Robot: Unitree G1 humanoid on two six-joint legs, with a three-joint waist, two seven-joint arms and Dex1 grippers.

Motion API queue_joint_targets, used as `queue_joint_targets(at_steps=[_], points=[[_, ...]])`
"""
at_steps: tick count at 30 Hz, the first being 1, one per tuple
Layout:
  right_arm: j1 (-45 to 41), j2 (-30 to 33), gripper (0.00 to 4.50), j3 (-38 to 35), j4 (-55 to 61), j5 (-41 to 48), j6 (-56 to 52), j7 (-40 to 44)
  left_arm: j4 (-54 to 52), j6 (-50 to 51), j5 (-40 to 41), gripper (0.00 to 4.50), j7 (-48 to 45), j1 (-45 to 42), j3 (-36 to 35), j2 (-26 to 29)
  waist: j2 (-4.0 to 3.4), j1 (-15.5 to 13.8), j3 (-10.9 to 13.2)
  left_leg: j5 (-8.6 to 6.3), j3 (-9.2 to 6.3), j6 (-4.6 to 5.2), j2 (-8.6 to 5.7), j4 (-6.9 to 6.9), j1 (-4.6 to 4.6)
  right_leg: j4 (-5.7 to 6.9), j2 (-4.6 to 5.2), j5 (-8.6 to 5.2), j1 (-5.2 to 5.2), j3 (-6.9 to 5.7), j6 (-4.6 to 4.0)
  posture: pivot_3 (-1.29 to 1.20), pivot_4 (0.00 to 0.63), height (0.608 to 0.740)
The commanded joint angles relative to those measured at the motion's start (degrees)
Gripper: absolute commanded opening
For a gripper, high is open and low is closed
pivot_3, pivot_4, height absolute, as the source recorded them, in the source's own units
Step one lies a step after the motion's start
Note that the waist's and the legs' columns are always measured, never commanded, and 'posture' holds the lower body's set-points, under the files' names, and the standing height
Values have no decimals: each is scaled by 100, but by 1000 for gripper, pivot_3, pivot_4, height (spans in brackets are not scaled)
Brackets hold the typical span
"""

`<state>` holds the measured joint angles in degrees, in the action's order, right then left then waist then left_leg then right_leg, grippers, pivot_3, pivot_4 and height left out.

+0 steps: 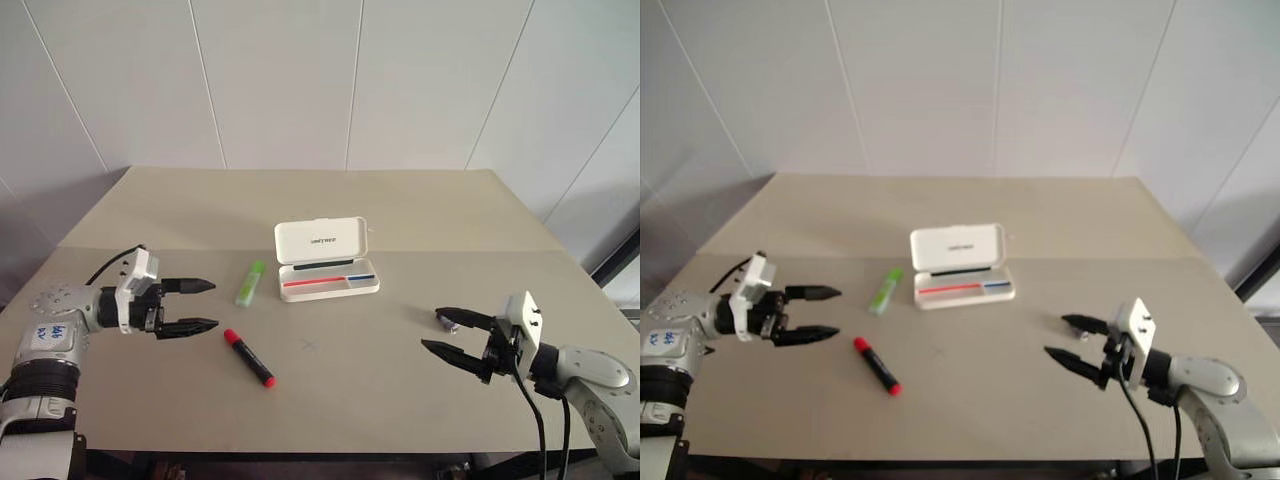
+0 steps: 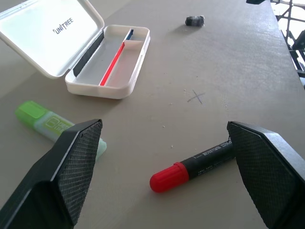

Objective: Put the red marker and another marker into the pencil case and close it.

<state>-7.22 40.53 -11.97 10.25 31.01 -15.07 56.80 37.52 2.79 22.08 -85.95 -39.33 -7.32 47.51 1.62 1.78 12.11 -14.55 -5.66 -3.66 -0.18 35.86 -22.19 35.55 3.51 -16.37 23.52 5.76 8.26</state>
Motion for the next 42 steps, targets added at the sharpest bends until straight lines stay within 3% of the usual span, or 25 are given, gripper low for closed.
queue_joint_targets(at_steps=[1,13,17,21,30,42], points=[[5,-101,4500,-111,298,133,29,-107,103,-159,-56,4467,-180,-267,2,-16,0,-4,0,0,0,0,0,2,0,0,0,0,0,0,0,0,150,740],[21,-330,4500,70,525,62,-5,-287,662,-902,-468,4467,120,-955,278,-776,1,-13,0,0,-1,0,-3,12,-3,2,1,3,-3,0,5,0,150,740],[-121,-455,4500,89,392,10,81,-384,1006,-1033,-1100,4467,383,-1365,828,-1187,1,-16,0,0,-1,0,-4,17,-3,3,1,5,-4,0,8,0,150,740],[141,-599,4500,43,602,-22,108,-580,1650,-1256,-1655,4467,564,-1840,1243,-1434,3,-17,1,0,-2,0,-5,14,-5,2,-1,5,-4,0,10,0,150,740],[964,-935,4500,-47,1213,-68,236,-1101,3126,-1351,-2282,4467,1308,-3028,1425,-2177,9,-21,4,-3,-6,5,-12,19,-16,-2,1,1,-2,0,21,0,150,740],[1381,-987,4500,-131,1546,-44,265,-1456,3670,-1291,-3094,4467,2018,-3349,1719,-2541,10,-20,5,-3,-4,5,-12,21,-13,1,-1,2,-3,4,24,0,150,740]])
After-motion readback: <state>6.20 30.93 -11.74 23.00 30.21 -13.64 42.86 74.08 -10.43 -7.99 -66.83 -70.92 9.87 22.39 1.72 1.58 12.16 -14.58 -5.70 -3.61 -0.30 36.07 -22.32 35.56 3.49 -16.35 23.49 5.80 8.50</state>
